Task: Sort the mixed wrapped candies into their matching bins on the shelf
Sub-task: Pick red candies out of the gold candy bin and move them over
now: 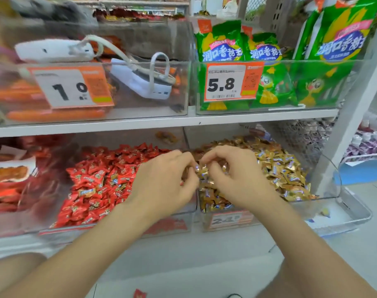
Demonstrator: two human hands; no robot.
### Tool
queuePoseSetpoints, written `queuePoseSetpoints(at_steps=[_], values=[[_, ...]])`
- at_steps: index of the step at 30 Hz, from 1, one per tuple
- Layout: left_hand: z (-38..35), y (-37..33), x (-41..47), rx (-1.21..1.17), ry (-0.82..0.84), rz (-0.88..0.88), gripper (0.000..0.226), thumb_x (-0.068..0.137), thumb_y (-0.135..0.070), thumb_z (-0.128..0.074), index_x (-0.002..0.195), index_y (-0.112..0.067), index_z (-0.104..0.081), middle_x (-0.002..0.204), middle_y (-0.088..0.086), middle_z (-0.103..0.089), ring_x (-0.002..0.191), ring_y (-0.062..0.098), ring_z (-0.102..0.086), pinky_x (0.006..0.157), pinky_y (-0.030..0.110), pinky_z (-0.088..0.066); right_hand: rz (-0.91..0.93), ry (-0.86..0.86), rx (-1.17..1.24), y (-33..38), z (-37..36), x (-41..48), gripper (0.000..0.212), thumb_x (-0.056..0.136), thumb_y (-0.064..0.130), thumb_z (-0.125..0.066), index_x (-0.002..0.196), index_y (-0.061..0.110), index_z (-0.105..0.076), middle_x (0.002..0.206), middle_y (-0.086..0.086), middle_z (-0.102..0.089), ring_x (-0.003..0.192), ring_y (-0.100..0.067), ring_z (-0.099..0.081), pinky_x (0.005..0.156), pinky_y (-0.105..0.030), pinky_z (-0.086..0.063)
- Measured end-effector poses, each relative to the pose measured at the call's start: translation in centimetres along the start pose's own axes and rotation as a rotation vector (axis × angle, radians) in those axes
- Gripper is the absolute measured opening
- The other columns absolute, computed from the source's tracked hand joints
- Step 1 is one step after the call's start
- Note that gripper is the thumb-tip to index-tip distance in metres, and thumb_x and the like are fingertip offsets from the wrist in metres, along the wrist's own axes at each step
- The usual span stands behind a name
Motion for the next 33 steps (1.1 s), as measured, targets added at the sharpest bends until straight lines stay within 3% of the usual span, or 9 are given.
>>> queuePoseSetpoints(at_steps=[4,7,9,12,17,19,23,27,33], values=[[1.7,8.5,-4.9,0.25,0.187,0.369,0.021,0.092,-0.045,-0.051,0.096,-0.028,-0.061,0.093,-0.004,-0.057,0.092,0.026,-0.06,0.074,0.041,-0.053,0.183,0.166,-0.052,5.2,-6.1,1.1,0.025,0.09,0.017,-0.055,0.1,0.026,-0.076,0.089,0.011,-0.064,0.076,-0.007,-0.057,0.079,-0.032,-0.053],[2.5,13.8,-8.2,0.418,0.44,0.74,0.057,0.094,-0.055,-0.054,0.133,-0.013,-0.053,0.133,0.017,-0.05,0.122,0.043,-0.048,0.096,0.05,-0.05,0.188,0.386,-0.16,6.1,-11.0,2.4,0.023,0.092,0.016,-0.057,0.102,0.025,-0.076,0.089,0.01,-0.069,0.086,-0.016,-0.065,0.082,-0.038,-0.056],[2.5,15.6,-9.4,0.352,0.539,0.875,0.073,0.093,-0.058,-0.055,0.144,-0.007,-0.042,0.142,0.023,-0.041,0.13,0.047,-0.042,0.104,0.052,-0.045,0.203,0.458,-0.239,6.2,-14.1,3.2,0.016,0.094,0.02,-0.061,0.1,0.023,-0.075,0.092,0.004,-0.074,0.09,-0.022,-0.068,0.082,-0.043,-0.057],[2.1,17.2,-9.6,0.204,0.539,0.926,0.074,0.091,-0.055,-0.063,0.14,-0.004,-0.042,0.136,0.023,-0.044,0.126,0.046,-0.051,0.1,0.045,-0.047,0.248,0.459,-0.273,7.1,-18.7,4.6,0.016,0.098,0.025,-0.063,0.111,0.021,-0.073,0.106,-0.006,-0.073,0.105,-0.029,-0.065,0.091,-0.047,-0.055],[2.8,19.3,-8.3,0.018,0.581,0.982,0.067,0.086,-0.035,-0.081,0.129,-0.002,-0.043,0.117,0.012,-0.06,0.093,0.024,-0.064,0.056,0.027,-0.043,0.225,0.612,-0.292,8.2,-24.2,6.4,0.049,0.104,0.034,-0.06,0.15,0.024,-0.049,0.153,-0.007,-0.05,0.14,-0.032,-0.043,0.114,-0.053,-0.04],[2.5,20.2,-7.6,-0.007,0.606,1.024,0.081,0.079,-0.034,-0.09,0.135,-0.001,-0.043,0.124,0.011,-0.058,0.1,0.025,-0.063,0.069,0.029,-0.05,0.17,0.65,-0.478,7.6,-23.5,7.3,0.055,0.101,0.042,-0.062,0.151,0.025,-0.047,0.152,-0.006,-0.05,0.141,-0.031,-0.043,0.114,-0.052,-0.037],[1.4,21.1,-7.0,-0.103,0.627,1.079,0.138,0.064,-0.034,-0.101,0.162,-0.003,-0.009,0.159,0.016,-0.036,0.138,0.035,-0.051,0.106,0.041,-0.051,-0.057,0.861,-0.643,6.1,-20.1,7.5,0.046,0.09,0.028,-0.069,0.135,0.023,-0.061,0.125,-0.006,-0.066,0.115,-0.03,-0.064,0.101,-0.043,-0.051],[0.4,21.7,-7.0,-0.26,0.567,1.077,0.129,0.056,-0.021,-0.104,0.159,-0.011,-0.025,0.152,0.01,-0.049,0.134,0.031,-0.053,0.108,0.04,-0.05,-0.114,0.788,-0.634,6.0,-19.0,7.3,0.047,0.078,0.024,-0.077,0.122,0.02,-0.06,0.115,-0.004,-0.065,0.101,-0.03,-0.067,0.085,-0.039,-0.06],[-0.9,21.8,-7.1,-0.463,0.535,1.019,0.126,0.023,-0.023,-0.1,0.139,-0.017,-0.053,0.129,0.003,-0.07,0.115,0.025,-0.068,0.098,0.044,-0.059,-0.295,0.85,-0.228,6.5,-20.5,7.4,0.098,0.076,0.012,-0.086,0.158,0.016,-0.032,0.138,-0.006,-0.06,0.112,-0.024,-0.062,0.091,-0.033,-0.056]])
Point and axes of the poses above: each hand's wrist, its own x-axis towards the middle knuckle, its own z-axis out of the back of the hand, y = z × x, the point moved 4 cm from there along x, towards the middle knuckle
